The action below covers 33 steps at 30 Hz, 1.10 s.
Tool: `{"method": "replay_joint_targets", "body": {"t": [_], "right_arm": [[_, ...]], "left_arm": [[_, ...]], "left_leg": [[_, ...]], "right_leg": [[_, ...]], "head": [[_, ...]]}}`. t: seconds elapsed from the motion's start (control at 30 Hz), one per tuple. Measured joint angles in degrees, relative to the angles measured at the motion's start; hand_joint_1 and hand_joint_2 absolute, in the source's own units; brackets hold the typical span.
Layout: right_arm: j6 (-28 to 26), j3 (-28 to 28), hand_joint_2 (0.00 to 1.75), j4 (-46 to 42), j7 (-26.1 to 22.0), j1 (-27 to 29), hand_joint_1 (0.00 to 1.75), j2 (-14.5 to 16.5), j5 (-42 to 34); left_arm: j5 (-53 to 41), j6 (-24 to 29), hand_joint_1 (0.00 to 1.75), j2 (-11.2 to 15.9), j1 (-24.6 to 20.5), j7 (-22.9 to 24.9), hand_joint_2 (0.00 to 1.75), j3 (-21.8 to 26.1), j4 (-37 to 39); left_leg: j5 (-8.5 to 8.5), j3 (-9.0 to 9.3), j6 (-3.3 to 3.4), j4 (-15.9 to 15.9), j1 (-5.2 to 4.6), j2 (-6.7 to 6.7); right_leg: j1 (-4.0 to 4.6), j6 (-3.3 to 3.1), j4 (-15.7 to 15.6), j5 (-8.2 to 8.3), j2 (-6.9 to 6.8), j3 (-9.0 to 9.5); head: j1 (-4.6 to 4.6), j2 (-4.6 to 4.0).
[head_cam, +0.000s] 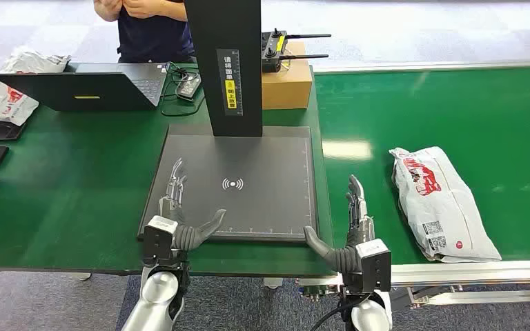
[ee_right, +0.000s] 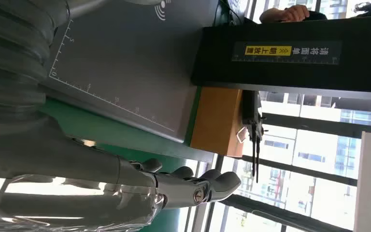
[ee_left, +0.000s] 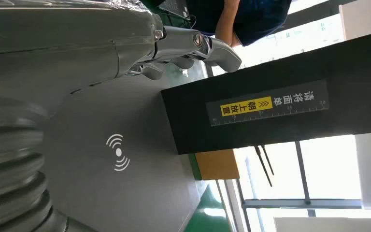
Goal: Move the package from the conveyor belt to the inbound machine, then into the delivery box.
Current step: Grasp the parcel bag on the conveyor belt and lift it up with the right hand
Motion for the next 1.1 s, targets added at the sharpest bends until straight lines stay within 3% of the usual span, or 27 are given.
{"method": "replay_joint_targets", "body": {"t": [0.6,0.87,1.1], "right_arm": [[-6.31,-0.08,1.75,-0.33,2.46,-0.29,0.00,-0.97,7.79],[-10.86,-4.94,1.75,-0.72,4.49,0.26,0.00,-4.57,10.99],[-13.37,-11.72,1.75,5.15,5.96,-3.88,0.00,-8.88,14.07]], "left_arm": [[0.85,-0.27,0.00,0.01,0.37,-1.06,1.75,0.00,0.00],[1.82,-0.47,0.00,0.10,0.70,-2.89,1.75,-0.03,0.11],[2.57,-0.21,0.00,0.13,0.69,-3.38,1.75,-0.25,0.24]], "left_leg": [[0.00,0.01,0.00,0.00,0.00,0.00],[-0.01,-0.01,0.01,0.00,-0.01,-0.01],[0.00,0.00,0.02,0.02,-0.02,-0.01]], "right_leg": [[0.00,0.00,0.00,0.00,0.00,-0.01],[-0.03,0.03,-0.01,0.01,-0.01,-0.01],[-0.04,0.05,-0.01,0.04,-0.01,0.00]], "head": [[-0.01,0.00],[0.01,0.00],[0.01,0.00]]}}
